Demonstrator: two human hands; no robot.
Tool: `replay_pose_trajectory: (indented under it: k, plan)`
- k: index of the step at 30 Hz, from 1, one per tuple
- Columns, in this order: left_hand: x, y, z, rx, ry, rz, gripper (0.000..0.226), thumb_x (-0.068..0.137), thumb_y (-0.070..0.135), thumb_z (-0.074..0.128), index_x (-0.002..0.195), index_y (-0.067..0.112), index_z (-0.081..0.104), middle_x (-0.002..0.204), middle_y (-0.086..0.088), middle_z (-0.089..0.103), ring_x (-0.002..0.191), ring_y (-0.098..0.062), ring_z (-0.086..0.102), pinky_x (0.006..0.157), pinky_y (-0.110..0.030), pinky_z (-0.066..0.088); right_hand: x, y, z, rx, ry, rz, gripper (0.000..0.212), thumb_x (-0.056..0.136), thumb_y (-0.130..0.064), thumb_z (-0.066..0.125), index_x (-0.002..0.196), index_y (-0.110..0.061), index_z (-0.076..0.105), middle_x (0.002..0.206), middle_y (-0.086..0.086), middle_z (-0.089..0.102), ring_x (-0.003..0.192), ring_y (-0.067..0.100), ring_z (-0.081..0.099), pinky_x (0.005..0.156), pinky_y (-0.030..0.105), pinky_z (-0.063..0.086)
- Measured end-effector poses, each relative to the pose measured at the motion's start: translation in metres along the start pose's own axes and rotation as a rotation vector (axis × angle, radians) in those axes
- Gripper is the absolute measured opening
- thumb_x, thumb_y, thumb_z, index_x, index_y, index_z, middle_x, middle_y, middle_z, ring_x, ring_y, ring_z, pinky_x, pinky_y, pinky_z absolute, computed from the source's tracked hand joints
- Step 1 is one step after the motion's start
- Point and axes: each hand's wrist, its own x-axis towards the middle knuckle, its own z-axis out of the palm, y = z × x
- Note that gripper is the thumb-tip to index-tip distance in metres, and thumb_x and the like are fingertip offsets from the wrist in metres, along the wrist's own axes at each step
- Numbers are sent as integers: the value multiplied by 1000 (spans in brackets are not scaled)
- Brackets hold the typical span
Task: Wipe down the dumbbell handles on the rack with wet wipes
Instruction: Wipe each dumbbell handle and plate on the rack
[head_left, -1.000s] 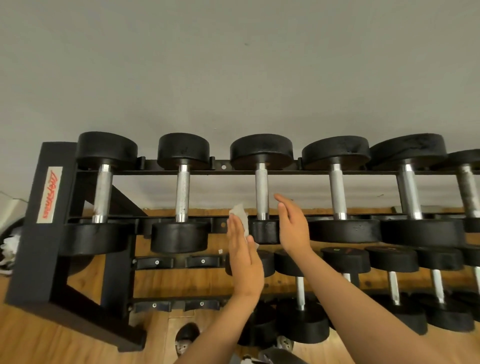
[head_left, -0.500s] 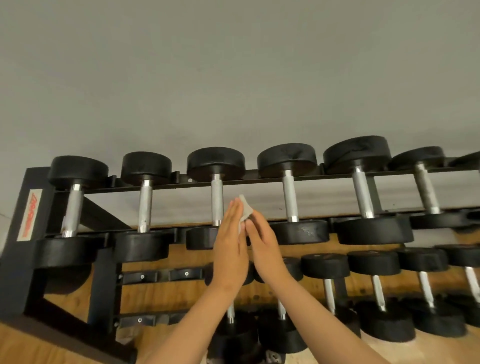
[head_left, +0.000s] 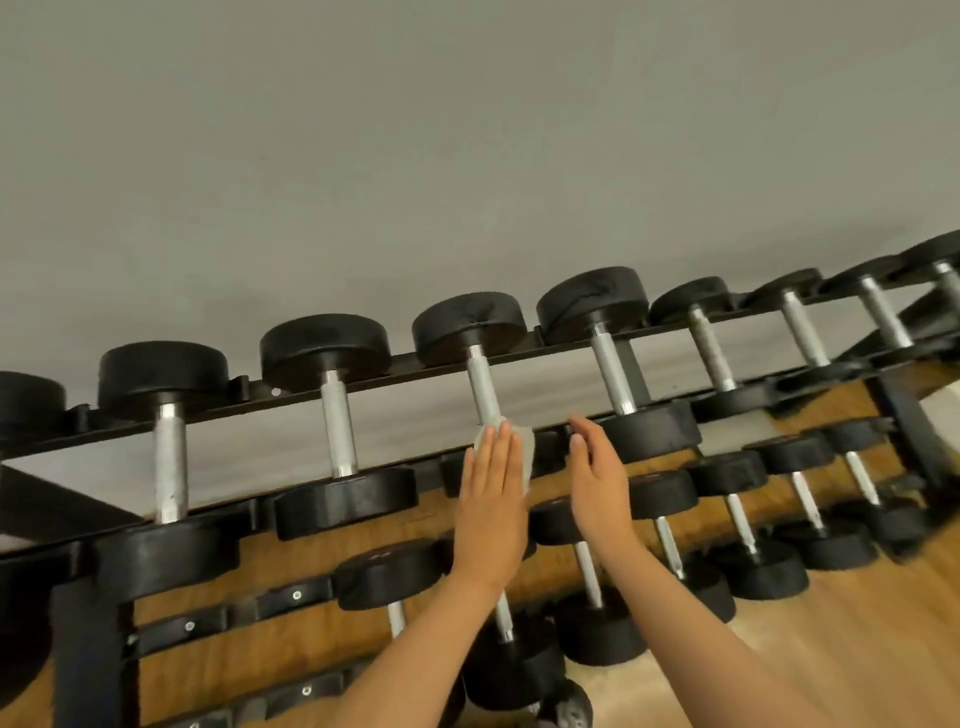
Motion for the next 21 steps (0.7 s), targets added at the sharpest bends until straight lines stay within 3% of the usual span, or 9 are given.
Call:
replay_pose_trajectory:
  k: [5, 11, 15, 18, 21]
  plan:
    - [38, 13, -10, 125, 69, -42, 62, 97, 31, 47, 151, 12, 25, 159, -9, 27, 148, -24, 21, 119, -46, 21, 40, 1, 10, 1, -77, -24, 36, 105, -24, 38, 139, -19, 48, 140, -2, 52, 129, 5, 44, 108, 26, 35]
    - [8, 31, 14, 87, 102, -220, 66, 100, 24, 37, 157, 12, 5, 164, -11, 10, 152, -25, 9, 121, -45, 13, 66, 8, 27, -14, -246, -54, 36, 105, -26, 37, 138, -17, 49, 135, 0, 54, 120, 4, 45, 103, 24, 35]
    - [23, 25, 4, -130, 154, -420, 59, 104, 44, 3, 156, 17, 1, 165, -3, 1, 151, -10, -4, 123, -36, 0, 67, 14, 49, -119, -247, -72, 35, 103, -38, 37, 125, -21, 58, 115, -3, 64, 106, 11, 58, 94, 39, 50]
    - [26, 21, 0, -301, 194, -502, 62, 100, 51, 3, 154, 20, 0, 163, 5, -10, 149, -2, -12, 124, -33, -4, 66, 16, 49, -117, -206, -95, 32, 102, -36, 39, 119, -20, 59, 107, -4, 65, 100, 10, 59, 88, 34, 50]
    - [7, 30, 10, -269, 200, -446, 60, 104, 47, 6, 157, 21, -5, 165, 0, -7, 152, -13, -5, 124, -34, -2, 66, 16, 48, -115, -210, -93, 28, 102, -32, 40, 118, -20, 60, 108, -6, 64, 102, 9, 58, 85, 26, 45]
